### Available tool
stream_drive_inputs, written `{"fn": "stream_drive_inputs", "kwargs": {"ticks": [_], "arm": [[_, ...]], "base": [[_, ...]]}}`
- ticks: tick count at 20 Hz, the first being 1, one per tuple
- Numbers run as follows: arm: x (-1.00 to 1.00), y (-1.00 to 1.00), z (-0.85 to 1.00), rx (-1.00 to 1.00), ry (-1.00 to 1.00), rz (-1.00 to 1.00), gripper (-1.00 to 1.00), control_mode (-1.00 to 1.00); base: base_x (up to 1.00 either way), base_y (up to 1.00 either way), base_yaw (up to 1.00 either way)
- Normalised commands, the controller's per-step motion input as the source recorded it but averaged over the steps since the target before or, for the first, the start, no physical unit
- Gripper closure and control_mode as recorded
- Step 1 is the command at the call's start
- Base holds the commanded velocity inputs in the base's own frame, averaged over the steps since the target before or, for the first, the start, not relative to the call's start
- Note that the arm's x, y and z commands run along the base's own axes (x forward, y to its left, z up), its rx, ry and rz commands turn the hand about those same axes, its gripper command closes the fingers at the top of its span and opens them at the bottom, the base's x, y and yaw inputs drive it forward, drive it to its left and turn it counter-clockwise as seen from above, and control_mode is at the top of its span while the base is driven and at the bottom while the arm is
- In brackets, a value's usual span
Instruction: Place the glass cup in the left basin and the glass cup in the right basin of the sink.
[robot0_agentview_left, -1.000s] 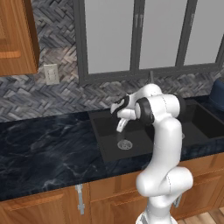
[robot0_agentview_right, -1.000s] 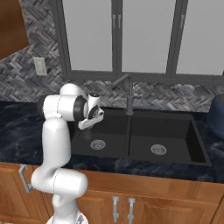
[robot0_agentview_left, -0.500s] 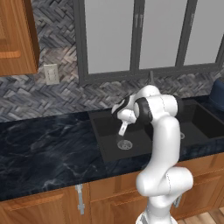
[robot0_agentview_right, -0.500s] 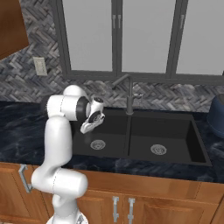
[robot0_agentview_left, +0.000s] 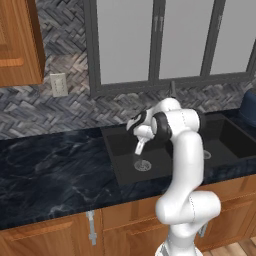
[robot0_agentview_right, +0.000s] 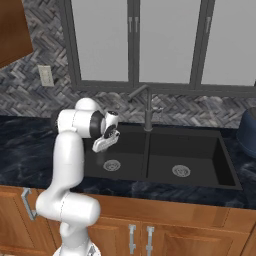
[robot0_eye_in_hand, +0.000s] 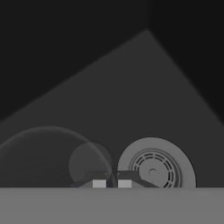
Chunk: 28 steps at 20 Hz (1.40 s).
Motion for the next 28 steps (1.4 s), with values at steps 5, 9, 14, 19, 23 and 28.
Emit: {"fn": "stream_drive_inputs", "kwargs": {"ticks": [5, 9, 14, 19, 23, 28], "arm": [[0.05, 0.02, -0.1, 0.0, 0.05, 0.0, 1.0, -1.0], [0.0, 0.0, -0.25, 0.03, -0.02, 0.0, 1.0, -1.0], [0.0, 0.0, -0.29, 0.0, -0.03, 0.0, 1.0, -1.0], [0.0, 0.02, -0.22, 0.0, 0.01, 0.0, 1.0, -1.0], [0.0, 0.07, -0.15, -0.02, 0.04, 0.0, 1.0, -1.0], [0.0, 0.07, -0.17, -0.01, 0.02, 0.0, 1.0, -1.0]], "base": [[0.0, 0.0, 0.0], [0.0, 0.0, 0.0], [0.0, 0.0, 0.0], [0.0, 0.0, 0.0], [0.0, 0.0, 0.0], [0.0, 0.0, 0.0]]}}
